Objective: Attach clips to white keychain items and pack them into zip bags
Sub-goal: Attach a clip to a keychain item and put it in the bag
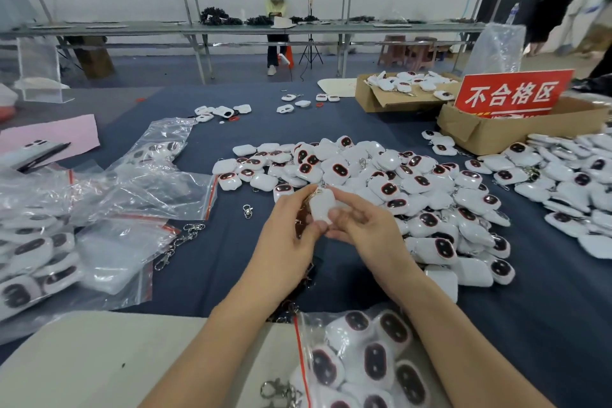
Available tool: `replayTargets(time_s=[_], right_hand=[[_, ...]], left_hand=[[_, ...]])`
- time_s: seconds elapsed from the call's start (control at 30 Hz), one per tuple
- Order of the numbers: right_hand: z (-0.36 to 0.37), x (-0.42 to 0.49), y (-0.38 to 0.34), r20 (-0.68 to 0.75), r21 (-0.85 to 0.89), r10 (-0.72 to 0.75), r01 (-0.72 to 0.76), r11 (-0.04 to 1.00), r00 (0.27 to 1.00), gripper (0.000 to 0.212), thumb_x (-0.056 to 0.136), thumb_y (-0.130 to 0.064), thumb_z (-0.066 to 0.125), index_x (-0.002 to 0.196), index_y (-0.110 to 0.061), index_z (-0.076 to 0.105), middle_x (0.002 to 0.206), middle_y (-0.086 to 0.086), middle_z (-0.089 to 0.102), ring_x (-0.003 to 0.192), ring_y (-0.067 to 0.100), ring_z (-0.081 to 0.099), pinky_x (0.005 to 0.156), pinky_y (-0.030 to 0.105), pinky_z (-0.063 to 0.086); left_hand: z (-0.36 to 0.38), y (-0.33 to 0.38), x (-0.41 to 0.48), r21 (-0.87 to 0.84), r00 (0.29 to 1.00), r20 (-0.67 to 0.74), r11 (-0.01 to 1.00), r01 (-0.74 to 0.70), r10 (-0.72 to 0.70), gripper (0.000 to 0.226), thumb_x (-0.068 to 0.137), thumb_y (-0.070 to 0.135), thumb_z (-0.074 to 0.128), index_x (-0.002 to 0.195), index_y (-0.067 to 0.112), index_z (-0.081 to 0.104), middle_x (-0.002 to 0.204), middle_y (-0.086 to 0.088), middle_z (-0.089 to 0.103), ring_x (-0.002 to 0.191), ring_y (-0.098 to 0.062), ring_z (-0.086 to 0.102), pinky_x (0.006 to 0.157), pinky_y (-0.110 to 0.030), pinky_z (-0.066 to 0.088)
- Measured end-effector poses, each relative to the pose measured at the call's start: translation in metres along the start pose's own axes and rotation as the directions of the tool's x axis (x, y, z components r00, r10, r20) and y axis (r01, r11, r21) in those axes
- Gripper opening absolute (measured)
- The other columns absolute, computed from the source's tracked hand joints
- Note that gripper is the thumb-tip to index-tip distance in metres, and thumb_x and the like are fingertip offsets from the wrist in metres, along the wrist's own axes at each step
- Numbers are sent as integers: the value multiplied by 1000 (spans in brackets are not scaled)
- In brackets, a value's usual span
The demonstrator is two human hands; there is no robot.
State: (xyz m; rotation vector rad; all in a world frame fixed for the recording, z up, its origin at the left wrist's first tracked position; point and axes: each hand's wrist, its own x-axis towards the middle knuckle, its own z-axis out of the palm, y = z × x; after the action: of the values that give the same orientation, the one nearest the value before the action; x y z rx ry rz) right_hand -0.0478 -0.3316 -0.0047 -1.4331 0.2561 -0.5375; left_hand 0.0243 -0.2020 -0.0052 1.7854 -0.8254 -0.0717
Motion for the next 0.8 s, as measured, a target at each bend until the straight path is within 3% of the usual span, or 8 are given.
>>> replayTargets(time_s=[0.13,0.23,0.37,0.47,0.57,0.63,0.7,0.8], right_hand=[[10,-14,-21,-7,78,-14,15,997,1000,29,97,-3,61,106,-29,71,93,0,79,81,13,75,70,19,58],[19,-32,-33,31,-3,-76,76,997,997,33,97,-3,61,101,-34,72,95,-8,78,86,13,75,73,20,58],[25,-58,-49,76,-435,-215,226,872,974,29,95,-15,67,101,-43,73,101,-6,64,90,-6,62,79,7,46],[32,-77,-58,232,-675,-255,345,653,938,27,98,-21,63,115,-41,70,97,-15,49,90,-13,49,82,3,38],[39,-99,-65,332,-621,-185,362,695,925,32,100,-15,59,125,-34,67,107,-14,51,100,-14,51,90,6,42],[33,-109,-71,344,-620,-135,333,710,929,37,102,-10,52,131,-31,63,114,-12,55,105,-7,54,96,12,44],[23,-116,-73,379,-719,-76,345,604,922,44,102,-4,44,128,-32,65,119,-11,55,102,-5,54,92,10,41],[17,-121,-64,477,-814,81,405,417,875,56,97,7,38,120,-32,71,135,-7,50,122,4,48,103,19,37]], left_hand=[[-8,18,-16,84,991,-112,995,-62,71,47,96,7,65,137,27,56,110,14,58,99,9,55,85,-1,36],[-19,34,-35,60,987,-151,998,-37,45,41,97,8,62,122,40,57,104,12,64,94,5,60,84,-7,41],[-41,50,-58,-155,979,-58,970,186,-197,13,101,19,59,109,24,68,96,3,74,82,-11,71,88,-38,58],[-54,64,-74,-584,902,133,703,407,-411,24,103,26,57,106,6,71,90,-12,74,71,-17,68,72,-32,61],[-64,71,-90,-712,849,193,525,466,-491,21,102,12,57,114,-4,66,83,-15,71,65,-18,65,64,-27,61],[-71,67,-103,-650,839,113,599,467,-532,21,100,2,58,120,-1,60,94,-19,67,67,-22,62,63,-29,60],[-78,57,-118,-459,855,12,756,466,-519,26,98,-2,57,124,0,57,103,-19,65,70,-23,62,67,-33,57],[-84,45,-139,-275,866,31,829,488,-499,23,95,-2,61,118,-2,62,94,-16,69,69,-22,62,69,-34,56]])
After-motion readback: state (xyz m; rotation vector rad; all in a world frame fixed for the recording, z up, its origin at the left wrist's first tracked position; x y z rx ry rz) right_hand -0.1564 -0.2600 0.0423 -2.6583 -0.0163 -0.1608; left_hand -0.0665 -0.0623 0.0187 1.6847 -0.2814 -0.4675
